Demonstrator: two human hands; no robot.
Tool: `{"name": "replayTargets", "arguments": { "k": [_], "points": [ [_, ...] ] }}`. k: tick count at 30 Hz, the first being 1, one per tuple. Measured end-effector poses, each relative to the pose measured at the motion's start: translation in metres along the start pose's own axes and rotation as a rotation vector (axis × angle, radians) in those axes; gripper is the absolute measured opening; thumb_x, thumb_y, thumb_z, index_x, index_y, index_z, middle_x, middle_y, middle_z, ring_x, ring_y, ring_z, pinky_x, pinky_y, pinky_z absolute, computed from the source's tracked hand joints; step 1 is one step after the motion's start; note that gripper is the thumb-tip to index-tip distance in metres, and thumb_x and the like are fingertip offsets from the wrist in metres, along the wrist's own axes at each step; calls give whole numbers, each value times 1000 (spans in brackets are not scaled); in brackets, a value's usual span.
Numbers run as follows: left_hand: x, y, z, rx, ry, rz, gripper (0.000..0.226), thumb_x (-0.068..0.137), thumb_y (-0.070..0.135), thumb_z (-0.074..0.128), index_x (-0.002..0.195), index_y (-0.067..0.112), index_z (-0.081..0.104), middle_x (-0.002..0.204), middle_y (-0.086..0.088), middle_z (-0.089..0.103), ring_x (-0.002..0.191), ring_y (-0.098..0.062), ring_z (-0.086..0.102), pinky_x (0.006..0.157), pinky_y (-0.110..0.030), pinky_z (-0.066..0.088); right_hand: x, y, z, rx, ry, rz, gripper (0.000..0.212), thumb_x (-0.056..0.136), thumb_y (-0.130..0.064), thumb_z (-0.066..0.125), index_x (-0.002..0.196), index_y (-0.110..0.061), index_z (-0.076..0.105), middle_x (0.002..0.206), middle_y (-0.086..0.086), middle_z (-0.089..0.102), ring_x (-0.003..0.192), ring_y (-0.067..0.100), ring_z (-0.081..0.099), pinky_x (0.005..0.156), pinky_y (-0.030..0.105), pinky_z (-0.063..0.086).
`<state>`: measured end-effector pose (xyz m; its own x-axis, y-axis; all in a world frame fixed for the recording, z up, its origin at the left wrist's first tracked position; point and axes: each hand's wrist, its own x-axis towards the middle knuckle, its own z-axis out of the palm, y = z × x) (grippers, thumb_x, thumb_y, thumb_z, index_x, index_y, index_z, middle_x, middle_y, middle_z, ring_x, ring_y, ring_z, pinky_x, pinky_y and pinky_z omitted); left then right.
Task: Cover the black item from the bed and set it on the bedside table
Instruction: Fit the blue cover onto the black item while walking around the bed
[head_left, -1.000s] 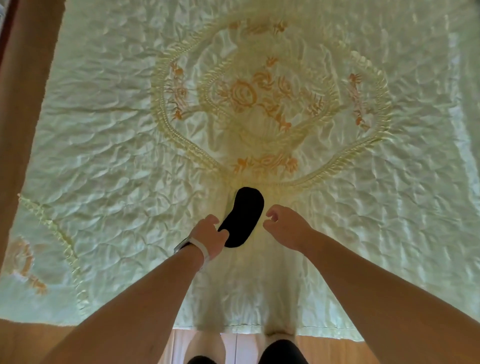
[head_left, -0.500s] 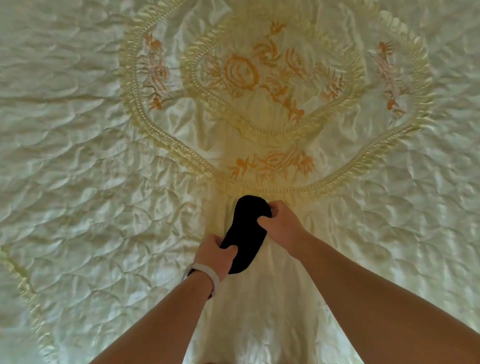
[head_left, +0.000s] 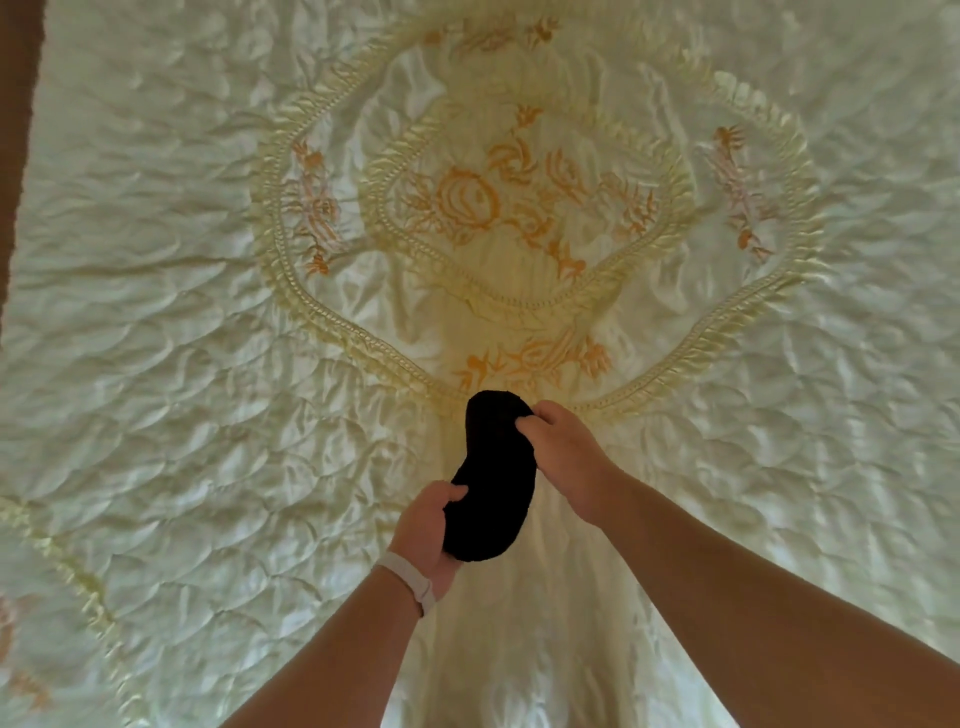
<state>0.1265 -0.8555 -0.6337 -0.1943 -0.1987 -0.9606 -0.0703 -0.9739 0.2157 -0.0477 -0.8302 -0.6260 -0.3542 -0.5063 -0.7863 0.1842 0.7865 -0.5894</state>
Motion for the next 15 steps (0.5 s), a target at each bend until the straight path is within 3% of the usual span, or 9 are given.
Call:
{"name": "replayTargets", "arguments": {
  "k": [4,9,15],
  "points": [
    [-36,23,20,13,-93,18,39,85,-5,48,120,5,60,122,-22,66,108,-41,65,92,-56,53,-33,-36,-17,59,28,-45,12,80,-26,47,75,-15,47,69,1,40,65,18,38,61,37,34],
    [-89,40,44,-128,-278,31,42,91,-5,42,127,9,59,122,-20,69,109,-39,66,86,-50,57,-87,-76,-43,86,73,-159,14,81,-24,49,68,-21,44,64,-4,39,61,14,37,59,35,32],
    [-158,50,66,-219,-363,71,35,100,9,38,130,4,55,122,-24,67,108,-40,66,78,-50,61,-157,-106,-61,35,83,-328,25,81,-17,50,59,-27,46,51,-16,39,48,5,37,54,29,30]
  ]
}}
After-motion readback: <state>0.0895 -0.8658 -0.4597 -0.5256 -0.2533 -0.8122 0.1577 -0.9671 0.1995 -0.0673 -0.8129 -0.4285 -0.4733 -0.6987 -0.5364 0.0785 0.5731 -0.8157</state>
